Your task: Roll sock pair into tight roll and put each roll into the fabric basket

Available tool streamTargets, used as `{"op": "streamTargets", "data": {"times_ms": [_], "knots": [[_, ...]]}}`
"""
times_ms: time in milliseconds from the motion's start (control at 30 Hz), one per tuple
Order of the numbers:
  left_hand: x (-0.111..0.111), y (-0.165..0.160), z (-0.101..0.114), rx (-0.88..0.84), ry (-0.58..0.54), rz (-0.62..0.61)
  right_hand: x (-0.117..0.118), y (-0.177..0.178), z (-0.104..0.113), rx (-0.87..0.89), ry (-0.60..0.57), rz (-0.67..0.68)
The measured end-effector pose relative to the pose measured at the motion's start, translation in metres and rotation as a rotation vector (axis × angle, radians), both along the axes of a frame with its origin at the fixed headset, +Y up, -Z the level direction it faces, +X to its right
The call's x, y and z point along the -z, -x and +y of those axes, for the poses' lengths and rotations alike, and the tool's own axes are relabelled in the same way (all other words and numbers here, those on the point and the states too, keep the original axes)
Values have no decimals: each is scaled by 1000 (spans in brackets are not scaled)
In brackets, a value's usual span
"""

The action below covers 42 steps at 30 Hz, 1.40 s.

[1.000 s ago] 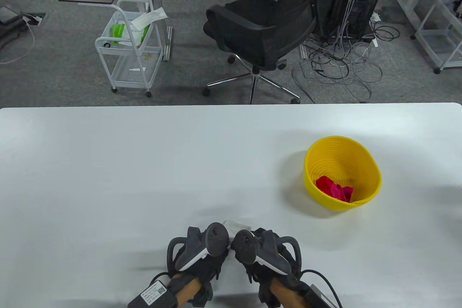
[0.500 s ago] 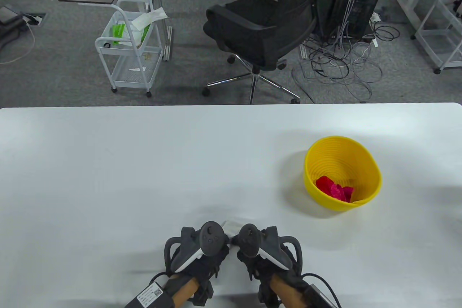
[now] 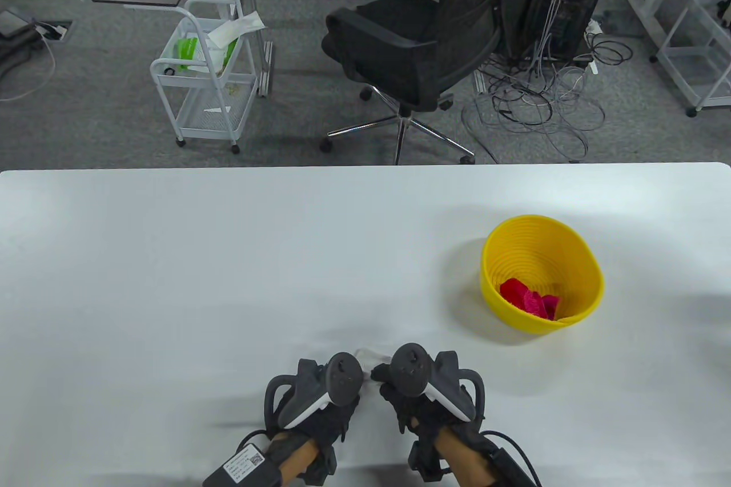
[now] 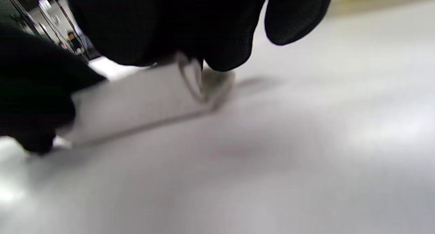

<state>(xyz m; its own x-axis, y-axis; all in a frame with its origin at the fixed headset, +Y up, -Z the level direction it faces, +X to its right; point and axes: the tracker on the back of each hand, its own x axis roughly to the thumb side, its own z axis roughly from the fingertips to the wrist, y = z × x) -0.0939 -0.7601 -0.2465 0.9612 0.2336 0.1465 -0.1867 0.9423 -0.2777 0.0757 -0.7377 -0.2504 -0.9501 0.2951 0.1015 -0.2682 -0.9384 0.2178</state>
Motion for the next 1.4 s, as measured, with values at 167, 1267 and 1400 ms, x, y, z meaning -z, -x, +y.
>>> {"op": "streamTargets", "data": {"times_ms": [167,1267,1400], "knots": [[-1,-2,0,6,4,-12,-9,7,11,-9,-36,92],[-2,-7,-1,31,-8,-24,-10,8,16,-83,-47,79],[-1,-6,-2,16,6,-28,-17,15,14,-136,14,145]]}}
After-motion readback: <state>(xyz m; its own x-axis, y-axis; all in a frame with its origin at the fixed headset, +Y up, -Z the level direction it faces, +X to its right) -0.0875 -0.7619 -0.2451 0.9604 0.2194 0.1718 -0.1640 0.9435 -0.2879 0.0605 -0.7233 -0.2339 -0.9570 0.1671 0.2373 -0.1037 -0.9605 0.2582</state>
